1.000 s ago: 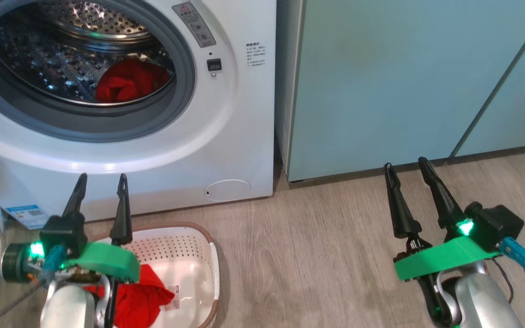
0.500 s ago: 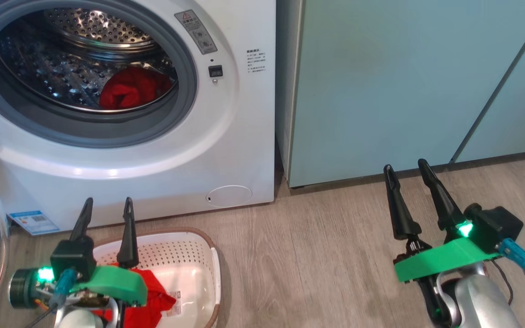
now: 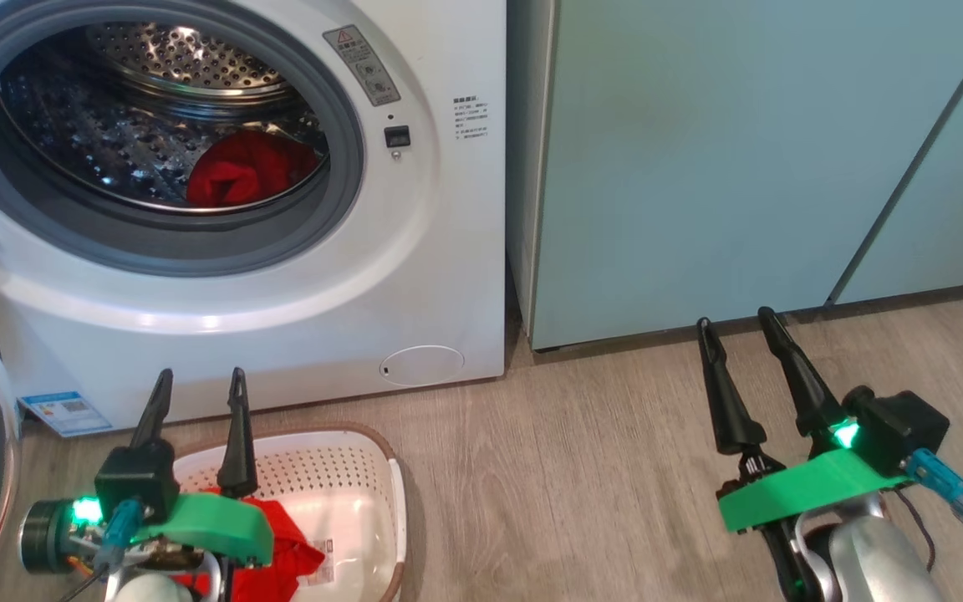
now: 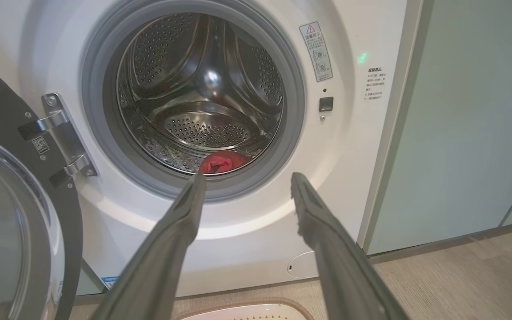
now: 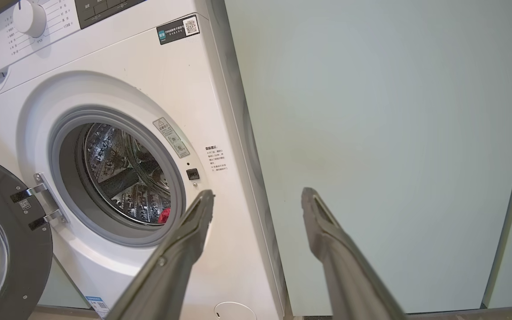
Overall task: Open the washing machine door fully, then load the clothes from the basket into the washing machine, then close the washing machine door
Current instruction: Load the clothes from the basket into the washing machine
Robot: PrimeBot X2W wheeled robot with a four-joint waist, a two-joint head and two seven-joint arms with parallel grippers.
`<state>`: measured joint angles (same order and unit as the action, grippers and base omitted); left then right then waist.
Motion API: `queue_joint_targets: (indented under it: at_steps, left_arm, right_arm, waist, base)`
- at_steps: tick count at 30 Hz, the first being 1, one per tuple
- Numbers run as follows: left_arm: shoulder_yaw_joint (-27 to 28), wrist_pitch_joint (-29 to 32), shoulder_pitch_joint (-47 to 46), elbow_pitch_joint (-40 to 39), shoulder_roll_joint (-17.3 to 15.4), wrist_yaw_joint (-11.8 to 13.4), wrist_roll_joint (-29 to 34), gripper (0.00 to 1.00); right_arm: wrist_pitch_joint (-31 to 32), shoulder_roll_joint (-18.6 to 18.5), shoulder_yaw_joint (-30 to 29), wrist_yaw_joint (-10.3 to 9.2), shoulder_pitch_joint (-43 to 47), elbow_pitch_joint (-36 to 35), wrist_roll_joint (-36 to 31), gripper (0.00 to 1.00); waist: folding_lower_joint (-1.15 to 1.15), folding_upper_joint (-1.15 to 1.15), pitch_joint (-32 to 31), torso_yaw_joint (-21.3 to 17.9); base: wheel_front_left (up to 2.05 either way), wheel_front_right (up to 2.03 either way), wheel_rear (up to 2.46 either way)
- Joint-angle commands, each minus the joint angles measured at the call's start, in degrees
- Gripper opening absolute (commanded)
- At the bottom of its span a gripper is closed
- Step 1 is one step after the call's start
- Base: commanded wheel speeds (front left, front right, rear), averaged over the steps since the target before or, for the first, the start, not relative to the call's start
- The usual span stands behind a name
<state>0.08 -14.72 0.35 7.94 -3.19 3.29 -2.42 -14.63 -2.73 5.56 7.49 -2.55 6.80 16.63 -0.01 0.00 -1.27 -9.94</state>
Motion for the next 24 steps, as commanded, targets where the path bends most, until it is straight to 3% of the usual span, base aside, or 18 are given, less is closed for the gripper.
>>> queue_joint_targets:
  at_steps: [1, 24]
  left_arm:
    - [1.86, -0.28, -1.19, -1.93, 0.04, 0.35, 0.29, 1.0]
    - [1.86, -0.28, -1.37, -0.13, 0.25, 0.97, 0.0, 1.0]
  right_arm:
    - [-0.37, -0.15, 1.5, 0.0, -1.16, -1.75, -0.09, 1.0]
    - [-0.37, -0.15, 1.59, 0.0, -1.36, -1.93, 0.14, 1.0]
  waist:
    - [0.01, 0.0, -0.01, 0.03]
    - [0.01, 0.0, 0.64, 0.53]
  base:
    - [0.0, 0.0, 0.0]
    - [0.0, 0.0, 0.0]
